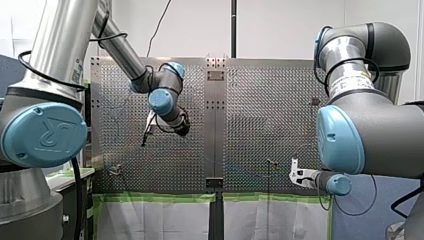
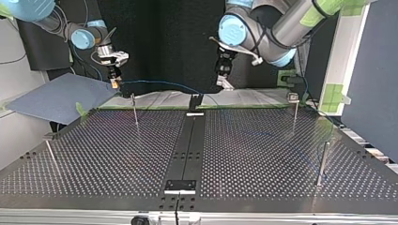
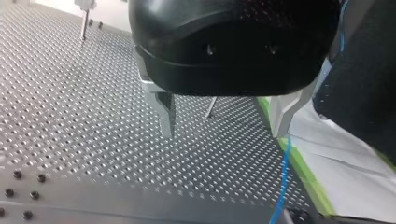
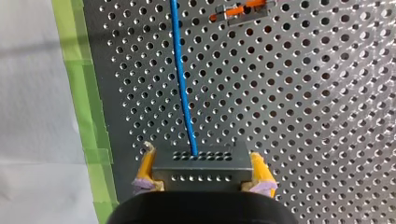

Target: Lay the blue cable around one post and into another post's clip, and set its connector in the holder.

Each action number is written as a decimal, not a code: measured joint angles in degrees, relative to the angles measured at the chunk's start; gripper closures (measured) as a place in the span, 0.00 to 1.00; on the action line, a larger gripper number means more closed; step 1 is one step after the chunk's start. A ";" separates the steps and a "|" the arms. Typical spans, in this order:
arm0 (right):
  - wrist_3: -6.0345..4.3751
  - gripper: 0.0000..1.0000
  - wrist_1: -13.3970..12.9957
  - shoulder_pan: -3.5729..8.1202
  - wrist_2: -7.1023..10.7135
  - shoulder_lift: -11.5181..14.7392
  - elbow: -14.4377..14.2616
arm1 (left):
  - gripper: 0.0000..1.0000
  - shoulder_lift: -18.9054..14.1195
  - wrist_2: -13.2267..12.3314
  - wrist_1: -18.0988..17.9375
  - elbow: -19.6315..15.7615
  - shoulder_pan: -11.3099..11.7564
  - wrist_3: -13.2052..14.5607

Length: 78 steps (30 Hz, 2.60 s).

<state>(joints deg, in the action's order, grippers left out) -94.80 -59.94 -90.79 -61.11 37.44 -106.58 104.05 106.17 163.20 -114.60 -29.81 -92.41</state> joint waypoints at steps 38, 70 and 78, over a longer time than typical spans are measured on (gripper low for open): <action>0.72 1.00 0.70 -0.66 -4.29 0.02 0.18 | 0.00 19.27 11.40 -19.25 19.27 -19.27 -4.92; 0.91 1.00 1.30 -0.93 -4.47 -0.03 0.18 | 0.00 33.91 11.30 -27.24 27.55 -21.44 -7.25; 0.92 1.00 1.31 -0.93 -4.48 -0.01 0.17 | 0.00 37.84 9.75 -27.25 27.92 -21.47 -7.19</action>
<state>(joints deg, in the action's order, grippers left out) -93.88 -58.63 -91.72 -65.59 37.43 -106.40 141.89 115.92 135.95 -86.68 -51.28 -99.59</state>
